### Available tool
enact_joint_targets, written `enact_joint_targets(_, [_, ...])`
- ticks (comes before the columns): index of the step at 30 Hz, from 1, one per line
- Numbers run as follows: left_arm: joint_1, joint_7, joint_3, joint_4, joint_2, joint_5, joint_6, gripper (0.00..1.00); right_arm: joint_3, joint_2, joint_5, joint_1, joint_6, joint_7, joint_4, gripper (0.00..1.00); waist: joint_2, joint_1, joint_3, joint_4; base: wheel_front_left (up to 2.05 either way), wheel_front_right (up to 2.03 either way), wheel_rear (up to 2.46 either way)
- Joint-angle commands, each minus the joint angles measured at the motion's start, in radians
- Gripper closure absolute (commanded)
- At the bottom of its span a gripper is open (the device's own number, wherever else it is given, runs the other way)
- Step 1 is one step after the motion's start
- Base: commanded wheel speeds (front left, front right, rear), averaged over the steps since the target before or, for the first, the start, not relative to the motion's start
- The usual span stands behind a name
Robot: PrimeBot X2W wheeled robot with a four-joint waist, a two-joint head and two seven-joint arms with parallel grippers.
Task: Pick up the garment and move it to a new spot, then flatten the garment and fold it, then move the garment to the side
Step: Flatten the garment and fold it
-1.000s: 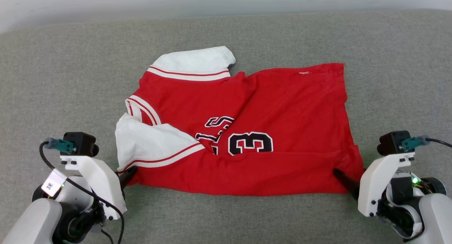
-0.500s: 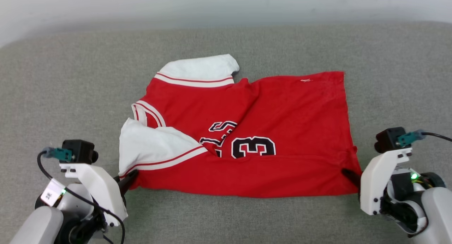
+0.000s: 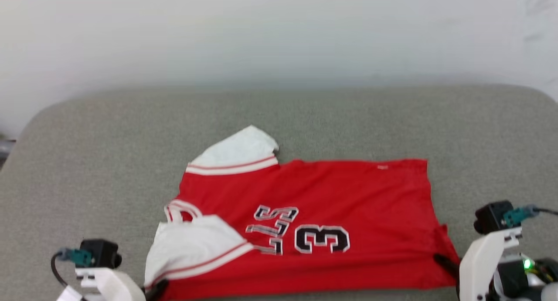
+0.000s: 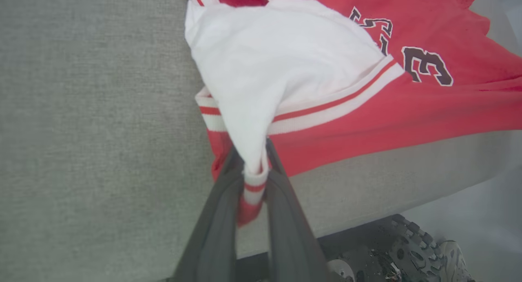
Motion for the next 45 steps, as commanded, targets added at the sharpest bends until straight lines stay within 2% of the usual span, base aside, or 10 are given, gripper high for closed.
enact_joint_targets(1, [0.021,0.001,0.004,-0.005,0.008,-0.002,0.009,1.0,-0.01,0.004,0.001,0.025,-0.001,0.005,-0.01,1.0,0.0,0.0001,-0.024,0.003,0.0,0.0,0.0])
enact_joint_targets(13, [0.085,-0.046,-0.021,0.105,-0.052,-0.024,-0.001,1.0,-0.085,0.106,-0.044,0.2,-0.001,-0.047,0.036,1.0,0.0,0.0001,-0.025,0.009,0.0,0.0,0.0])
enact_joint_targets(14, [0.079,-0.051,-0.026,0.125,-0.058,-0.021,-0.008,1.0,-0.086,0.117,-0.036,0.198,-0.001,-0.069,0.055,0.75,0.0,0.0001,-0.023,0.009,0.0,0.0,0.0])
enact_joint_targets(15, [0.075,-0.053,-0.033,0.145,-0.064,-0.022,-0.016,1.0,-0.083,0.119,-0.036,0.193,-0.001,-0.09,0.072,0.28,0.0,0.0001,-0.022,0.008,0.0,0.0,0.0])
enact_joint_targets(16, [0.067,-0.06,-0.037,0.163,-0.07,-0.02,-0.022,0.87,-0.077,0.116,-0.039,0.192,-0.001,-0.109,0.085,0.0,0.0,0.0001,-0.021,0.008,0.0,0.0,0.0])
enact_joint_targets(18, [0.049,-0.069,-0.038,0.192,-0.086,-0.03,-0.039,0.08,-0.07,0.123,-0.03,0.185,-0.001,-0.161,0.104,0.0,0.0,0.0001,-0.02,0.008,0.0,0.0,0.0])
enact_joint_targets(19, [0.039,-0.076,-0.039,0.201,-0.092,-0.029,-0.045,0.0,-0.063,0.121,-0.031,0.183,-0.001,-0.186,0.112,0.0,0.0,0.0001,-0.019,0.008,0.0,0.0,0.0])
enact_joint_targets(31, [-0.067,-0.296,-0.002,0.2,-0.102,0.092,-0.051,0.0,-0.071,0.14,-0.155,0.129,-0.001,-0.661,0.051,0.0,0.0,0.0001,-0.018,-0.003,0.0,0.0,0.0])
enact_joint_targets(37, [-0.164,-0.445,-0.011,0.189,-0.129,0.21,-0.024,0.0,-0.093,0.171,-0.244,0.096,-0.001,-0.767,-0.011,0.0,0.0,0.0001,0.023,-0.021,0.0,0.0,0.0])
enact_joint_targets(45, [-0.347,-0.517,-0.034,0.239,-0.163,0.27,-0.052,0.0,-0.092,0.201,-0.298,0.02,-0.001,-0.796,-0.1,0.0,0.0,0.0001,0.151,-0.061,0.0,0.0,0.0])
